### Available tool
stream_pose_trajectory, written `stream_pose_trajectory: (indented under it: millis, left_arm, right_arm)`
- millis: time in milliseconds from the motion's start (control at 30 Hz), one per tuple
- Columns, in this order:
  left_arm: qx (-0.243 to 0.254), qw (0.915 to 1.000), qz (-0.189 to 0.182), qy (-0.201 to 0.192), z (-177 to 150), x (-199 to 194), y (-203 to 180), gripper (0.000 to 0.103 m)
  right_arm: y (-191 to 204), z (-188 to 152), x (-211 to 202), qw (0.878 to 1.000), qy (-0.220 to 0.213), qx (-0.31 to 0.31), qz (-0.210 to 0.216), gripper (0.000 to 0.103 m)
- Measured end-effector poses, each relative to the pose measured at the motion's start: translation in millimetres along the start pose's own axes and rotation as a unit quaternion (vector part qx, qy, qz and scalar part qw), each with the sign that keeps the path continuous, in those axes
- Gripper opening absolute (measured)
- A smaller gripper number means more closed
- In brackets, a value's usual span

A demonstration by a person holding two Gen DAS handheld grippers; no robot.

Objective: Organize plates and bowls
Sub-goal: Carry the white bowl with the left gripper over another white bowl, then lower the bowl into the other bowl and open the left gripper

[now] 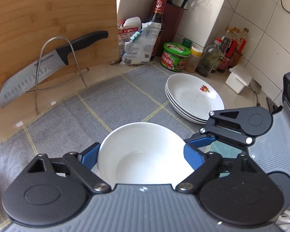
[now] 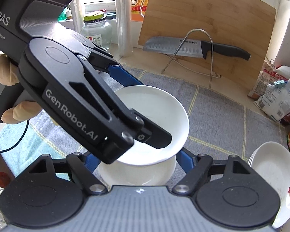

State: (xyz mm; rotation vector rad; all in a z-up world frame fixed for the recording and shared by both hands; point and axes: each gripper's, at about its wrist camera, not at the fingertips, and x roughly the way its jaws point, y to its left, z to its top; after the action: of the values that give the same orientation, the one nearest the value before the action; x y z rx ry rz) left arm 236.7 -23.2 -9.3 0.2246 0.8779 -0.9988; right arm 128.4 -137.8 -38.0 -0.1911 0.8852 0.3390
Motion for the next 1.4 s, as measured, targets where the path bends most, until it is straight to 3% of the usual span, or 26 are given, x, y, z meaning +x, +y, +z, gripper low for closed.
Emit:
stream_pose_trajectory:
  millis: [567, 1400]
  left_arm:
    - [-0.008, 0.9996, -0.023, 0.015, -15.3, 13.8, -3.8, 0.09]
    - [-0.005, 0.9992, -0.022, 0.032, -21.0, 23.8, 0.8, 0.09]
  right_arm:
    - [1.2, -18.0, 8.9, 1.0, 0.03, 0.007, 0.006, 0.085]
    - [3.0, -20.3, 16.5, 0.999, 0.038, 0.011, 0.003, 0.086]
